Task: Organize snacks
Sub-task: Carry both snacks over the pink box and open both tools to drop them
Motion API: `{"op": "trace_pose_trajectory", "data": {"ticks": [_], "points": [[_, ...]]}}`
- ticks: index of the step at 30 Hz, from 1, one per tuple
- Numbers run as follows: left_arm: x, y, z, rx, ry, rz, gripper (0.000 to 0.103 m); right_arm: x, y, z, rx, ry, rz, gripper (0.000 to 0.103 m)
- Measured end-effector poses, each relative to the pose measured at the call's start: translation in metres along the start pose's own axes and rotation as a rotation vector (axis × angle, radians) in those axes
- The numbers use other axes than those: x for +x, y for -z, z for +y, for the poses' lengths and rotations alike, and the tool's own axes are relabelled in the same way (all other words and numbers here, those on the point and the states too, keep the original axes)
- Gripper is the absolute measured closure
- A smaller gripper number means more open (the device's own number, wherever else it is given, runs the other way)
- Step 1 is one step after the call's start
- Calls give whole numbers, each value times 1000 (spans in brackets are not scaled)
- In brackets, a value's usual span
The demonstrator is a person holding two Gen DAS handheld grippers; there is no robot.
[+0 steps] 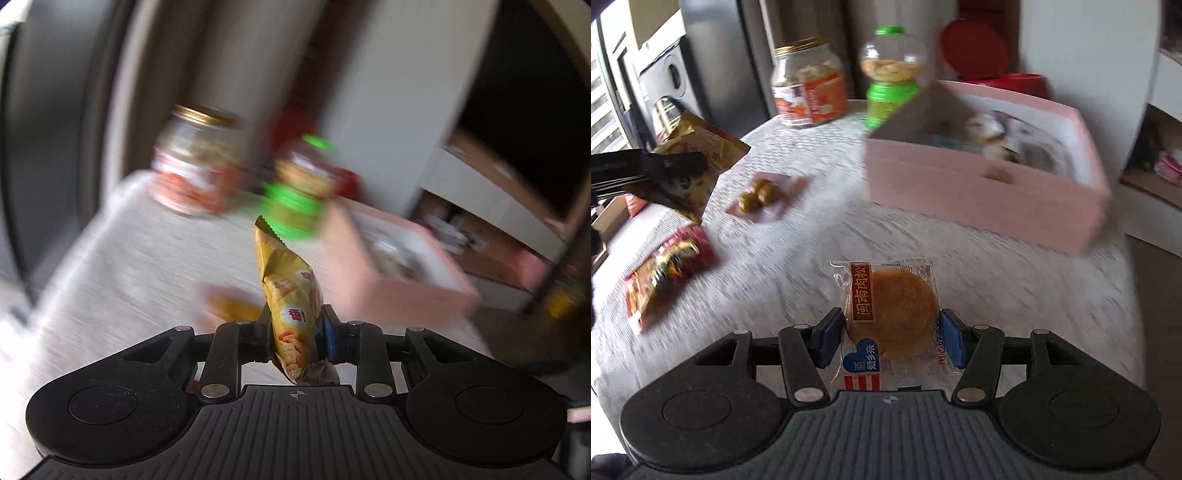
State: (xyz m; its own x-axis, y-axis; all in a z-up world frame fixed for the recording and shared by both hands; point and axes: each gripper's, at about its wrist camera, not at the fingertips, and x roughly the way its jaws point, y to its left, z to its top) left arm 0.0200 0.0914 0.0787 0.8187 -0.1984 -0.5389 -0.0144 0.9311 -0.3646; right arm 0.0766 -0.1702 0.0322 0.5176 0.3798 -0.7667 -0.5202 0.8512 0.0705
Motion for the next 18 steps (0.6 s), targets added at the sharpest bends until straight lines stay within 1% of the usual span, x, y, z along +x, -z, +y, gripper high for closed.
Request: {"op": "trace_pose_trajectory", "data": {"ticks": [2,5,7,9,13,16,18], "points": [[8,12,-26,12,75,53,73,-14,13,-9,-9,47,-34,47],[26,26,-62,43,181,149,73,-30,23,-22,-7,89,-72,47],[37,30,-79,53,227,187,73,-37,29,-30,12,100,-92,47],[47,28,-92,69,246,199,73,-42,34,-39,37,108,-108,47],[67,-2,-105,95,255,170,73,-46,40,-51,76,127,-138,47],[88,-43,-115,105,262,103,73,-46,41,-54,99,139,-151,47],[105,-79,-123,71,304,45,71,-45,41,-56,114,143,-170,47]]}}
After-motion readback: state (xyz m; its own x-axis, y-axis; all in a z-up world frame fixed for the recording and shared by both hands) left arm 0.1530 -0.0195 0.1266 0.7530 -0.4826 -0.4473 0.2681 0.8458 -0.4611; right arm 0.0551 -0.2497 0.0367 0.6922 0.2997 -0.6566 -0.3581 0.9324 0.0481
